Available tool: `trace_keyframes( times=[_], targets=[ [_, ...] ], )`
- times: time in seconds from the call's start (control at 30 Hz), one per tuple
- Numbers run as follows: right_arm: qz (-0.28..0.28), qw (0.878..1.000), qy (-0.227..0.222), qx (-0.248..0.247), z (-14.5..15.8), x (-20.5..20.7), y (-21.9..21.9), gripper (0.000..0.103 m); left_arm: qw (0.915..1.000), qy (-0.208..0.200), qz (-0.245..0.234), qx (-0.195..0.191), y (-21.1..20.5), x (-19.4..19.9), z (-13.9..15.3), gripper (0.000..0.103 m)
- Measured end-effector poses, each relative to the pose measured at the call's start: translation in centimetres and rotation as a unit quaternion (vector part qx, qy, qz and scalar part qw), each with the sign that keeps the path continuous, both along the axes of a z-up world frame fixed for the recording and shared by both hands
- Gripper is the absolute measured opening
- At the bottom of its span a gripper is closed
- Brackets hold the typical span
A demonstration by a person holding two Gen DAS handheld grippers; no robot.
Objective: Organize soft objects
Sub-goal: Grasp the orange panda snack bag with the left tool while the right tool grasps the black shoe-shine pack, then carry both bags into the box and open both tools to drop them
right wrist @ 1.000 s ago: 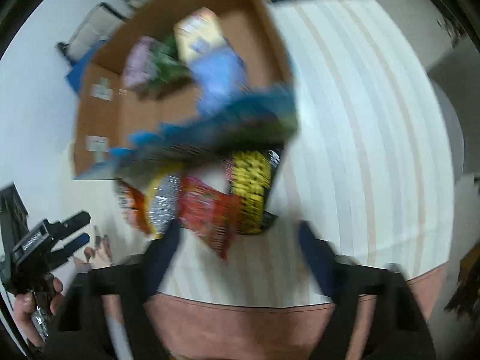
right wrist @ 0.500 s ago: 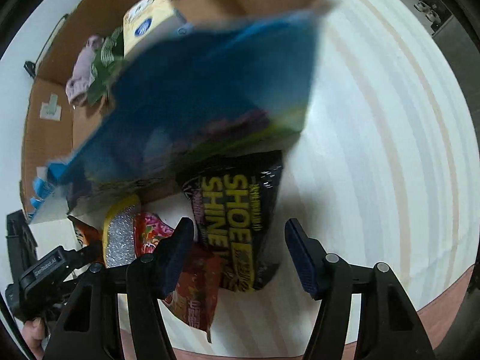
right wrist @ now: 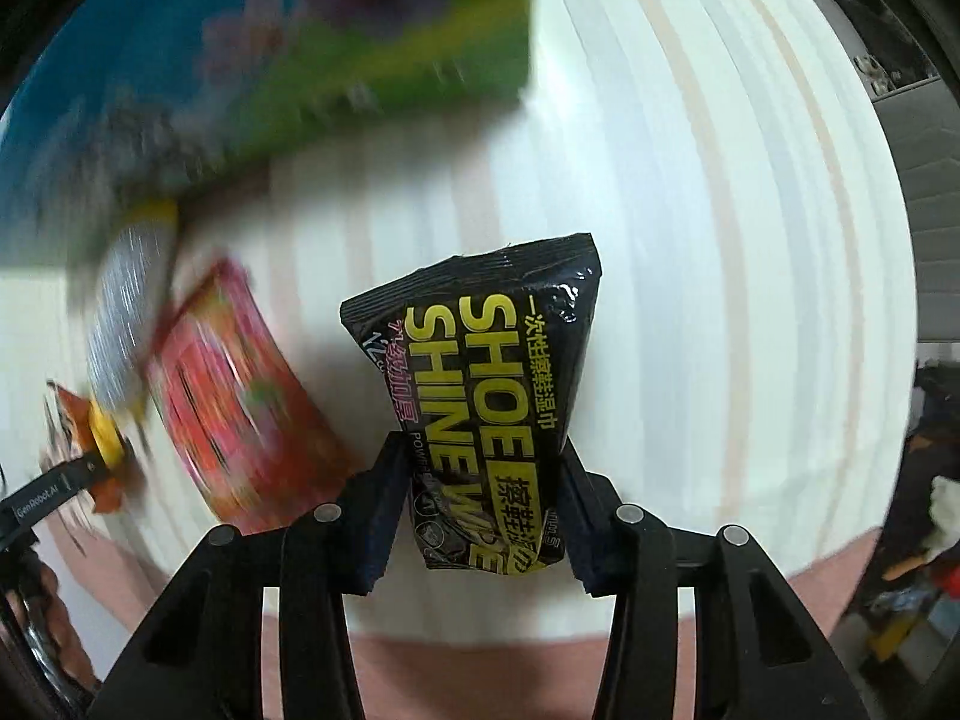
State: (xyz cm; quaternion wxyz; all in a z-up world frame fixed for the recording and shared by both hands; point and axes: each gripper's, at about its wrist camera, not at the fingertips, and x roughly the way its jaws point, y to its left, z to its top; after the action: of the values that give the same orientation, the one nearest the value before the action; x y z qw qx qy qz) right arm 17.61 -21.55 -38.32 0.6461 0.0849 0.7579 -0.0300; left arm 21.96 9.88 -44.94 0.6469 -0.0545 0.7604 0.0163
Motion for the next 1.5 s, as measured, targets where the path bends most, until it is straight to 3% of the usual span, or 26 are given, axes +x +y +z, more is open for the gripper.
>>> trace_keyframes(
  times=[0.07, 0.13, 0.2, 0.4, 0.53, 0.67, 0.77, 0.8, 0.83, 0.87, 1.03, 1.13, 1.3, 1.5],
  targets=[
    [0.013, 1.0, 0.012, 0.0, -0.1, -1.6, 0.2, 0.049, 0.9999, -0.004, -0.011, -0.01, -0.8, -1.5, -0.4, 0.058],
    [0.02, 1.0, 0.02, 0.002, -0.2, -3.0, 0.4, 0.049, 0.9997, -0.002, 0.003, -0.023, -0.8, -2.1, -0.8, 0.076],
    [0.018, 1.0, 0.019, 0.009, -0.2, -4.0, 0.4, 0.05, 0.9986, 0.001, 0.032, -0.042, 0.3, -2.6, -1.1, 0.082],
    [-0.007, 0.999, 0.026, 0.023, -1.0, -5.8, -1.5, 0.057, 0.9886, 0.018, 0.103, -0.109, 3.0, -2.8, -1.1, 0.082],
    [-0.009, 0.999, 0.024, 0.023, -0.8, -5.5, -1.7, 0.057, 0.9896, -0.007, 0.104, -0.099, 3.7, -2.9, 0.5, 0.082],
    [-0.012, 0.999, 0.027, 0.024, -1.2, -3.1, -0.8, 0.058, 0.9896, 0.0, 0.113, -0.09, 3.2, -2.6, 0.3, 0.082],
    [-0.005, 0.999, 0.023, 0.023, -1.0, -2.7, -1.0, 0.057, 0.9906, 0.012, 0.11, -0.081, 2.9, -1.8, -1.1, 0.078],
    [-0.002, 1.0, 0.023, 0.021, -0.9, -2.8, -0.5, 0.057, 0.9914, 0.005, 0.108, -0.074, 2.5, -2.0, -1.1, 0.072],
    [0.004, 1.0, 0.022, 0.018, -0.8, -2.8, -0.2, 0.054, 0.9932, -0.003, 0.098, -0.062, 1.5, -2.0, -0.9, 0.056],
    [0.01, 1.0, 0.021, 0.013, -0.7, -2.9, 0.1, 0.051, 0.9946, -0.005, 0.087, -0.055, 0.6, -2.1, -0.7, 0.051],
    [0.035, 0.999, 0.015, 0.004, 0.0, -3.7, 2.0, 0.043, 0.9965, -0.011, 0.069, -0.046, -1.0, -2.4, 0.3, 0.046],
    [0.036, 0.999, 0.006, 0.019, 1.3, -4.0, 2.8, 0.042, 0.9968, -0.031, 0.052, -0.052, -2.8, -3.2, 2.6, 0.046],
    [0.042, 0.996, -0.03, 0.078, 6.5, -3.8, 4.1, 0.042, 0.9921, -0.085, 0.017, -0.09, -5.9, -3.4, 9.6, 0.046],
    [0.046, 0.982, -0.106, 0.151, 16.2, -0.2, 5.3, 0.042, 0.9802, -0.138, -0.024, -0.14, -6.9, 2.3, 18.1, 0.046]
  ],
)
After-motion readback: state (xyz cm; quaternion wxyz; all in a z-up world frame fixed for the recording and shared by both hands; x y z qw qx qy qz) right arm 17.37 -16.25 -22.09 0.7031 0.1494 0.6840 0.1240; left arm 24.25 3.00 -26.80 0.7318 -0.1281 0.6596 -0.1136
